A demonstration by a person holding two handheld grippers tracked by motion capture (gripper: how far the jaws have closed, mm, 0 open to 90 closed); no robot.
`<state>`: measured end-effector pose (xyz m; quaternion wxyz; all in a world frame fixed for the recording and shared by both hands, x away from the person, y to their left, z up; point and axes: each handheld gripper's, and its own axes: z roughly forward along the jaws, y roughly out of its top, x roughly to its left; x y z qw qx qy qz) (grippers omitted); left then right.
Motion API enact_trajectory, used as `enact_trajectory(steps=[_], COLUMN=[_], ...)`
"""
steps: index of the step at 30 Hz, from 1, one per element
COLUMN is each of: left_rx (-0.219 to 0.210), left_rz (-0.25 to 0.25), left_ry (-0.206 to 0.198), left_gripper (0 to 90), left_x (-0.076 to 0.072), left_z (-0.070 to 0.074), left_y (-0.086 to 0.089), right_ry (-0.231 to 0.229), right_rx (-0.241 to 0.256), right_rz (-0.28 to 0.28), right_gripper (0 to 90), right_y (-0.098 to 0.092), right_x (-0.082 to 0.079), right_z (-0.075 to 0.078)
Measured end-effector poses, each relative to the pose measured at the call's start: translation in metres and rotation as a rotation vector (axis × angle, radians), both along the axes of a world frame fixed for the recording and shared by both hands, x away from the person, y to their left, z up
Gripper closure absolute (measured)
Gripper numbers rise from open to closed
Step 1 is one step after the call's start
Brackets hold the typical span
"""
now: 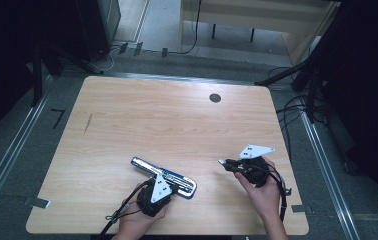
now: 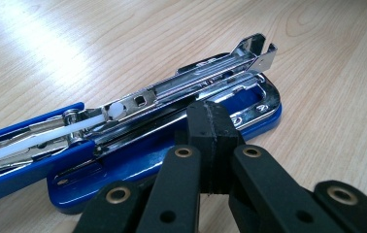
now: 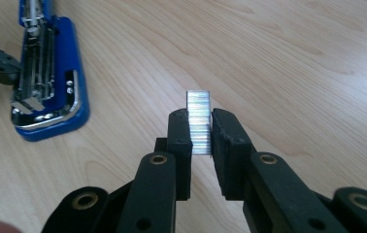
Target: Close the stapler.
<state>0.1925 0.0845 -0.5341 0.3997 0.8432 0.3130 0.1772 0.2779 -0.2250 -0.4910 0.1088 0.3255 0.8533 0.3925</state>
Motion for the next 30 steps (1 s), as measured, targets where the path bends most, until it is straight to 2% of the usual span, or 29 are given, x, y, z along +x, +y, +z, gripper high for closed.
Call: enact_trajectory(steps=[6,9,12,17,30], left_rx=[0.003,0.003,0.002,0.002,0.000], left_rz=[0.000,0.000,-0.001,-0.001,0.001], left_ry=[-0.002,-0.002,-0.001,-0.001,-0.001], left_gripper=[90.0,90.0,90.0,90.0,90.0], left_x=[0.000,0.000,0.000,0.000,0.000], left_z=[0.000,0.000,0.000,0.000,0.000], left_y=[0.000,0.000,0.000,0.000,0.000], right_ry=[0.003,0.006,0.011,0.019,0.038], right_rx=[0.005,-0.015,-0.033,-0.022,-0.033], right_rz=[0.037,0.037,0.067,0.080,0.147], right_gripper=[79.7,79.7,79.7,79.7,79.7], right_y=[0.013,0.019,0.029,0.037,0.065], right_x=[-0.006,-0.009,-0.013,-0.014,-0.020], right_z=[0.006,0.007,0.010,0.012,0.017])
